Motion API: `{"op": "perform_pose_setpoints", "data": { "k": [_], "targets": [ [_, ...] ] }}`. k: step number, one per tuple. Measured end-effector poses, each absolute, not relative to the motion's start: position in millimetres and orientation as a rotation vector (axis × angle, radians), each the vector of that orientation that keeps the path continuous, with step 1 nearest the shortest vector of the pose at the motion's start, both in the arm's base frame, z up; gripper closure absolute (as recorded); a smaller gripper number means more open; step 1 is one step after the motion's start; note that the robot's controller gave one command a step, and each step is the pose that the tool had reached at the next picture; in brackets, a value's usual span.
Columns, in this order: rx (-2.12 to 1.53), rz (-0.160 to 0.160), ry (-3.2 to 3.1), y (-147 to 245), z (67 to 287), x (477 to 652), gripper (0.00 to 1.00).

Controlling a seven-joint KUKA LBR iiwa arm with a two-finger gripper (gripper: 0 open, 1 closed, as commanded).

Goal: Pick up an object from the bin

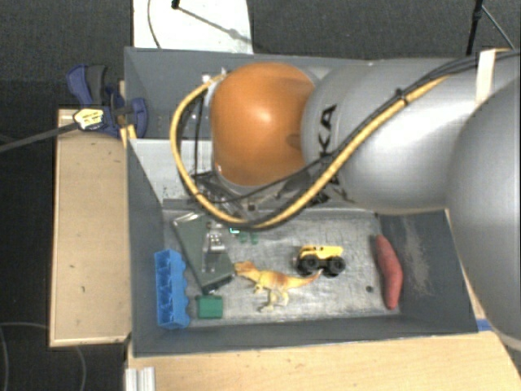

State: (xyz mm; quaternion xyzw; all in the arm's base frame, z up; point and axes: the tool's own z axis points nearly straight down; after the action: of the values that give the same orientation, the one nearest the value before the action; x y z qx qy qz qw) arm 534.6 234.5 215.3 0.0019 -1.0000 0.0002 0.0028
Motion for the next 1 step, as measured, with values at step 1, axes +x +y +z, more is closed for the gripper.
{"op": "perform_pose_setpoints", "data": {
  "k": [1],
  "targets": [
    [-0.003,-0.003,-3.144,233.3,220.0,536.6,0.00]
  ]
}}
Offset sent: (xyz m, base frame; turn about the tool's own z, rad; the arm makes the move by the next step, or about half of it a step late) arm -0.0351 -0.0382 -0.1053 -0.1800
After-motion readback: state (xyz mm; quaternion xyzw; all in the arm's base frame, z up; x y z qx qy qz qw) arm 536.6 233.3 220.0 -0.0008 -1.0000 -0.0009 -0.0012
